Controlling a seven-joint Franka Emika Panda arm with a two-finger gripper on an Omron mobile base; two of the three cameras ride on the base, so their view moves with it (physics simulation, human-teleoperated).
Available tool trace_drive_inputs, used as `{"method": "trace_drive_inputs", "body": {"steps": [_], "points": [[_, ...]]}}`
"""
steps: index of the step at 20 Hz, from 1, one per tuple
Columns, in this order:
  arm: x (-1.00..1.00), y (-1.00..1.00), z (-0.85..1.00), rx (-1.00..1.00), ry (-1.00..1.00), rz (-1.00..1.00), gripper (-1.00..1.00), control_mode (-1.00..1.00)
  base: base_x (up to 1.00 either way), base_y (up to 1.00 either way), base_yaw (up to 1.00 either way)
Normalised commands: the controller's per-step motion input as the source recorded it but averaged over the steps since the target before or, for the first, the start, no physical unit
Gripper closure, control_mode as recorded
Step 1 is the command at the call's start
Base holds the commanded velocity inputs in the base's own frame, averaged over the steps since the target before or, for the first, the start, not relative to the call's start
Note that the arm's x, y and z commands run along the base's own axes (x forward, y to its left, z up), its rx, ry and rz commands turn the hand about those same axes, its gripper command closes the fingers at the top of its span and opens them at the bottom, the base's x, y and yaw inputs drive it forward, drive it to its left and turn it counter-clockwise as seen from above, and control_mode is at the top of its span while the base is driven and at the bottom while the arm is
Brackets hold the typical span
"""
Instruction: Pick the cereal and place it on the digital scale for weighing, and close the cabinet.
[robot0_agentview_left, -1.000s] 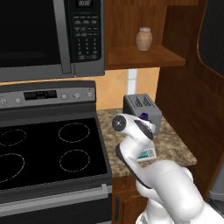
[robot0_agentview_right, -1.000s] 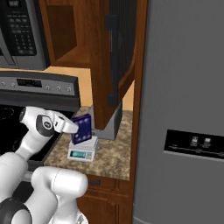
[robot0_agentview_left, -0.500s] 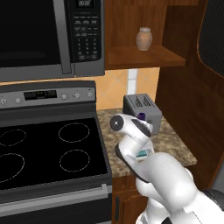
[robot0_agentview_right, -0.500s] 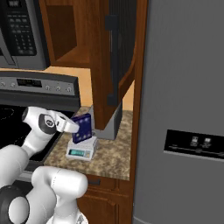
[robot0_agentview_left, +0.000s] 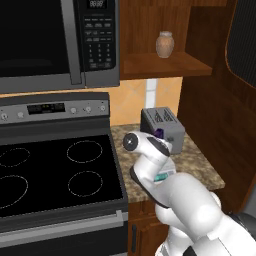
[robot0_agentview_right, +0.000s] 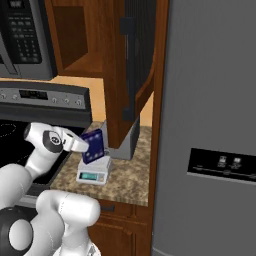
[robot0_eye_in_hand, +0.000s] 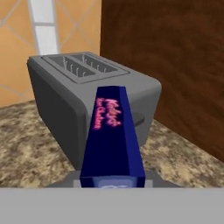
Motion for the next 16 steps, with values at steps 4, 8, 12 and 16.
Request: {"method": "trace_drive_inputs", "body": {"steps": [4, 8, 12, 16], "points": [[0.0, 0.0, 0.0, 0.0, -0.01, 0.0, -1.0, -1.0, 0.0, 0.0, 0.0], [0.0, 0.0, 0.0, 0.0, -0.04, 0.0, -1.0, -1.0, 0.0, 0.0, 0.0], [-0.02, 0.0, 0.0, 0.0, -0.04, 0.0, -1.0, -1.0, 0.0, 0.0, 0.0], [0.0, 0.0, 0.0, 0.0, -0.03, 0.0, -1.0, -1.0, 0.0, 0.0, 0.0]]}}
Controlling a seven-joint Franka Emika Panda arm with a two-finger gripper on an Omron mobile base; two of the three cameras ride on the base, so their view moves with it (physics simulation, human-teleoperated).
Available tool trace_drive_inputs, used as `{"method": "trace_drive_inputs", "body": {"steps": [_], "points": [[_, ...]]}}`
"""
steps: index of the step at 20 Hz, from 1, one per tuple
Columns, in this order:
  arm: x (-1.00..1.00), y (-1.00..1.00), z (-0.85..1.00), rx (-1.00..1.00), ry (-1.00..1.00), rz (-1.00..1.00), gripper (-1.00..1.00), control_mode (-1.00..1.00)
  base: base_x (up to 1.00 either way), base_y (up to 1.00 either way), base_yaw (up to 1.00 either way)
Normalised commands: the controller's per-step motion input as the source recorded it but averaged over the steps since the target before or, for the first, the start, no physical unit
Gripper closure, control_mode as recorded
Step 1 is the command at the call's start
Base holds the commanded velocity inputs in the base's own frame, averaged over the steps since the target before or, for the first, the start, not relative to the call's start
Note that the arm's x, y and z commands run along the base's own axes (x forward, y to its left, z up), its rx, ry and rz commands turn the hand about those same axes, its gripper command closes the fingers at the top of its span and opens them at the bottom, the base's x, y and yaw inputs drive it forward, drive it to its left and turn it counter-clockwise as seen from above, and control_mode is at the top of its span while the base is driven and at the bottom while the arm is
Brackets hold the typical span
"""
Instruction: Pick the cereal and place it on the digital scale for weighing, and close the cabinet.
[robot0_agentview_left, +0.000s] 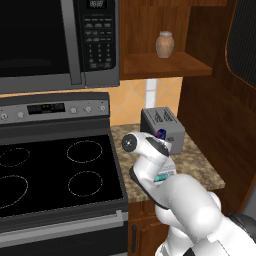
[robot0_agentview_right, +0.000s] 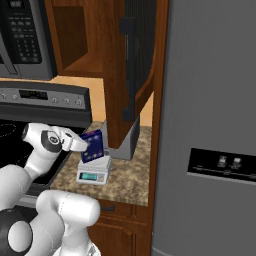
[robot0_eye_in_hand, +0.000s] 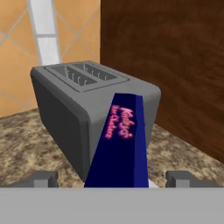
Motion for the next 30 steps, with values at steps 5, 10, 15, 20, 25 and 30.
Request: {"method": "trace_drive_inputs", "body": {"steps": [5, 10, 15, 20, 25, 30], "points": [[-0.2, 0.03, 0.21, 0.0, -0.17, 0.0, -1.0, -1.0, 0.0, 0.0, 0.0], [-0.16, 0.08, 0.48, 0.0, -0.19, 0.0, -1.0, -1.0, 0.0, 0.0, 0.0], [-0.34, 0.0, 0.59, 0.0, -0.25, 0.0, -1.0, -1.0, 0.0, 0.0, 0.0], [-0.68, 0.0, 0.76, 0.0, -0.14, 0.0, -1.0, -1.0, 0.0, 0.0, 0.0], [-0.93, 0.0, 0.99, 0.05, 0.05, 0.0, -1.0, -1.0, 0.0, 0.0, 0.0], [-0.87, -0.11, 0.88, 0.18, 0.19, 0.0, -1.0, -1.0, 0.0, 0.0, 0.0]]}}
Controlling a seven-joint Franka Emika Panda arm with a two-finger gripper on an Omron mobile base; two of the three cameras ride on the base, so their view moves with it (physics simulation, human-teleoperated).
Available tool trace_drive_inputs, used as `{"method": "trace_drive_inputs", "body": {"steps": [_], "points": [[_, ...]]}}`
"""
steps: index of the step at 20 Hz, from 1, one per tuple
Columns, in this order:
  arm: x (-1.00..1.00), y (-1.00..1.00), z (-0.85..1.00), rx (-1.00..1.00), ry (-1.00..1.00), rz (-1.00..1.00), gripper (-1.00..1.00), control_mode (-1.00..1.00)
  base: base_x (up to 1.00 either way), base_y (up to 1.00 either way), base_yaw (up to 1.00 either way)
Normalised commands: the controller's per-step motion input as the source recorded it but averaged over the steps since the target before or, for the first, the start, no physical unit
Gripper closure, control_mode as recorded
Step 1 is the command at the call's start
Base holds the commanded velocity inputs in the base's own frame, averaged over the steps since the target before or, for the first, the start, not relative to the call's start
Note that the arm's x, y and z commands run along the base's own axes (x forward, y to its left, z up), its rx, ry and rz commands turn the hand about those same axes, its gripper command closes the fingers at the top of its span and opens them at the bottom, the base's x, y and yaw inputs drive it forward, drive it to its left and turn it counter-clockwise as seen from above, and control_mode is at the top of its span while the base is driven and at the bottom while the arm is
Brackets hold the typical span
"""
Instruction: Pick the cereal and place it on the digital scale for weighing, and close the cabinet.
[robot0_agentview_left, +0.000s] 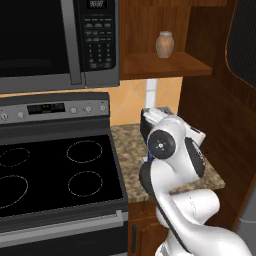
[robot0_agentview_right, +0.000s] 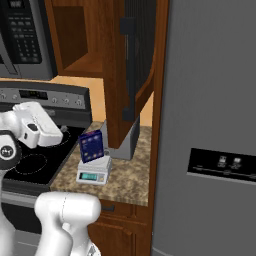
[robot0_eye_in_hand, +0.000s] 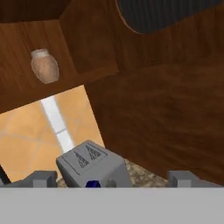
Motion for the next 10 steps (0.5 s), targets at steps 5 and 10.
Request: {"method": "trace_drive_inputs", "body": {"steps": [5, 10], "points": [[-0.8, -0.37, 0.22, 0.18, 0.02, -0.07, -1.0, -1.0, 0.0, 0.0, 0.0], [-0.93, -0.49, -0.07, 0.32, -0.25, -0.11, -1.0, -1.0, 0.0, 0.0, 0.0]]}}
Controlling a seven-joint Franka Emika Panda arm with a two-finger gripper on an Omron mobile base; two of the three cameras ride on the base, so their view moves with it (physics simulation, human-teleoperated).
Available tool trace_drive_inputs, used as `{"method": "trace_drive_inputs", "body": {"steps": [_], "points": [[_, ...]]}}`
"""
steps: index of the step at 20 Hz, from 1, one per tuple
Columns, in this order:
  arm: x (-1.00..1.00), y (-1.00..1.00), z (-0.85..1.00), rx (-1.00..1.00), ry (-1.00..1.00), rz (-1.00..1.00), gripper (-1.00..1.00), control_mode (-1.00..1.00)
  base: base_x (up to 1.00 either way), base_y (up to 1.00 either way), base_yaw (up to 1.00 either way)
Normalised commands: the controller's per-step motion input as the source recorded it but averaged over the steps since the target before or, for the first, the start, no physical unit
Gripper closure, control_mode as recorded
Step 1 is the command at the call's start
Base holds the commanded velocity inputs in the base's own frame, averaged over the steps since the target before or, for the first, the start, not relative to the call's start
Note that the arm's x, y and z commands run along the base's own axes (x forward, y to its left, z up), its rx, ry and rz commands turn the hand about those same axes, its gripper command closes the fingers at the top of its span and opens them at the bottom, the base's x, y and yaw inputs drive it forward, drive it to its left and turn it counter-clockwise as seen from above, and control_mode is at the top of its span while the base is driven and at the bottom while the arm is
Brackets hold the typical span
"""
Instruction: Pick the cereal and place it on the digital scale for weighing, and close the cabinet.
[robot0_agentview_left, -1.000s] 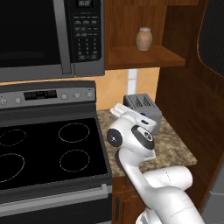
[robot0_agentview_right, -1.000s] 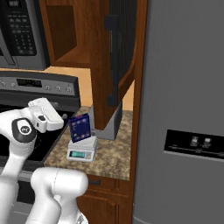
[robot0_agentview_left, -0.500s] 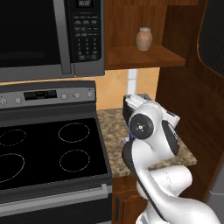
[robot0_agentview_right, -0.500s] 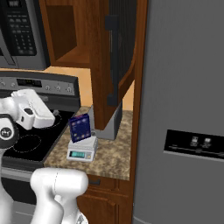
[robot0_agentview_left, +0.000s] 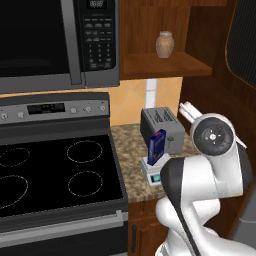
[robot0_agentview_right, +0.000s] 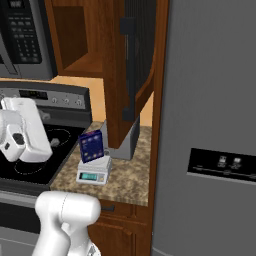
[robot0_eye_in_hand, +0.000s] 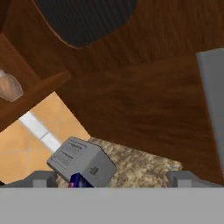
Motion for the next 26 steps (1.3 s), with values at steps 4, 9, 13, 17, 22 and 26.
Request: {"method": "trace_drive_inputs", "body": {"steps": [4, 9, 13, 17, 22, 26], "points": [[-0.13, -0.39, -0.51, 0.36, -0.34, -0.03, -1.0, -1.0, 0.0, 0.0, 0.0], [0.02, -0.06, -0.4, 0.06, -0.54, 0.03, -1.0, -1.0, 0.0, 0.0, 0.0], [-0.12, -0.27, -0.27, 0.13, -0.44, 0.04, -1.0, -1.0, 0.0, 0.0, 0.0], [-0.29, -0.61, -0.16, 0.29, -0.32, 0.0, -1.0, -1.0, 0.0, 0.0, 0.0], [-0.85, -0.39, 0.0, 0.18, -0.18, -0.04, -1.0, -1.0, 0.0, 0.0, 0.0], [-0.82, -0.38, 0.0, 0.17, -0.1, -0.02, -1.0, -1.0, 0.0, 0.0, 0.0]]}}
